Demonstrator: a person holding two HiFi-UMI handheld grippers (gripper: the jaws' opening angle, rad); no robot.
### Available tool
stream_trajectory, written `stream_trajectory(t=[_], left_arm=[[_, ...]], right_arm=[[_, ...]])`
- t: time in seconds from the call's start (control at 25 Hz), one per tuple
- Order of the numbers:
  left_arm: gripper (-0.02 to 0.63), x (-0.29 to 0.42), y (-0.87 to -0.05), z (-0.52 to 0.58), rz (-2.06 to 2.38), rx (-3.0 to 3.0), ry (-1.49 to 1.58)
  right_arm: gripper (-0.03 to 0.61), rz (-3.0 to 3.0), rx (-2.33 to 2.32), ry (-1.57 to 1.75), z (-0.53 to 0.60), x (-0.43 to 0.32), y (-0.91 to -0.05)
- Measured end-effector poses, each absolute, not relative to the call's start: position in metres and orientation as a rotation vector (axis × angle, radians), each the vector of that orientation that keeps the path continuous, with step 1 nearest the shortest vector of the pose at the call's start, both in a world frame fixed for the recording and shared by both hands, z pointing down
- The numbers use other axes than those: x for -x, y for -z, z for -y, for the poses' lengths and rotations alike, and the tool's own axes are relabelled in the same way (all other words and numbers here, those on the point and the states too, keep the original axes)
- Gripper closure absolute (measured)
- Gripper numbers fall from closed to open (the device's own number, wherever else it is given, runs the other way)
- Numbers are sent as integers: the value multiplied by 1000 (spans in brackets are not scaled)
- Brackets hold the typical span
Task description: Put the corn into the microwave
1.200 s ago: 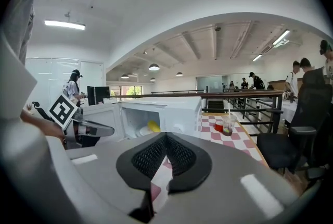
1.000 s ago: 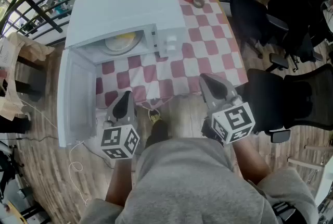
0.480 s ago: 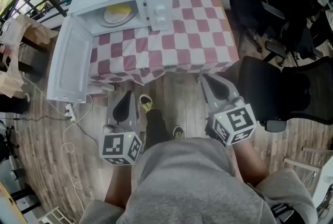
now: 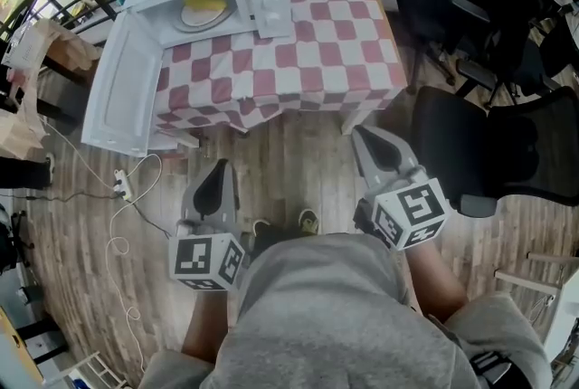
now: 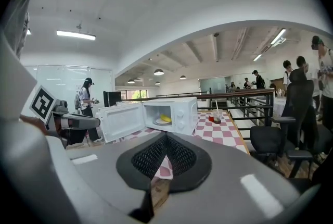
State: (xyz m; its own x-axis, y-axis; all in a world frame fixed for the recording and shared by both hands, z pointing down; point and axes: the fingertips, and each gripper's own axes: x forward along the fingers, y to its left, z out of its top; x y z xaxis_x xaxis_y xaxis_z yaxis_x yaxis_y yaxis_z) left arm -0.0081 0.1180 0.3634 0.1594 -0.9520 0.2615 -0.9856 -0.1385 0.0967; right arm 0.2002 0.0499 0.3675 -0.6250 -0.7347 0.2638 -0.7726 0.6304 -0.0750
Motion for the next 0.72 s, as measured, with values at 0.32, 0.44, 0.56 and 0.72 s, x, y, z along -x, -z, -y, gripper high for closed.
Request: stream_trajectory(t=[0.32, 0.44, 0.56, 0.72], left_arm=[[603, 15, -357, -130, 1901, -2167, -205], [603, 23, -360, -132, 1919, -2131, -213], [603, 24, -360, -133, 1947, -2140, -268], [603, 16, -355, -129, 1929, -2145, -243]], right_arm=[[580, 2670, -1207, -268, -59, -188, -365], [580, 2675, -1198, -270, -58, -184, -366], [580, 2679, -1189, -271, -59, -181, -366], [580, 2684, -1180, -267, -57, -186, -361]])
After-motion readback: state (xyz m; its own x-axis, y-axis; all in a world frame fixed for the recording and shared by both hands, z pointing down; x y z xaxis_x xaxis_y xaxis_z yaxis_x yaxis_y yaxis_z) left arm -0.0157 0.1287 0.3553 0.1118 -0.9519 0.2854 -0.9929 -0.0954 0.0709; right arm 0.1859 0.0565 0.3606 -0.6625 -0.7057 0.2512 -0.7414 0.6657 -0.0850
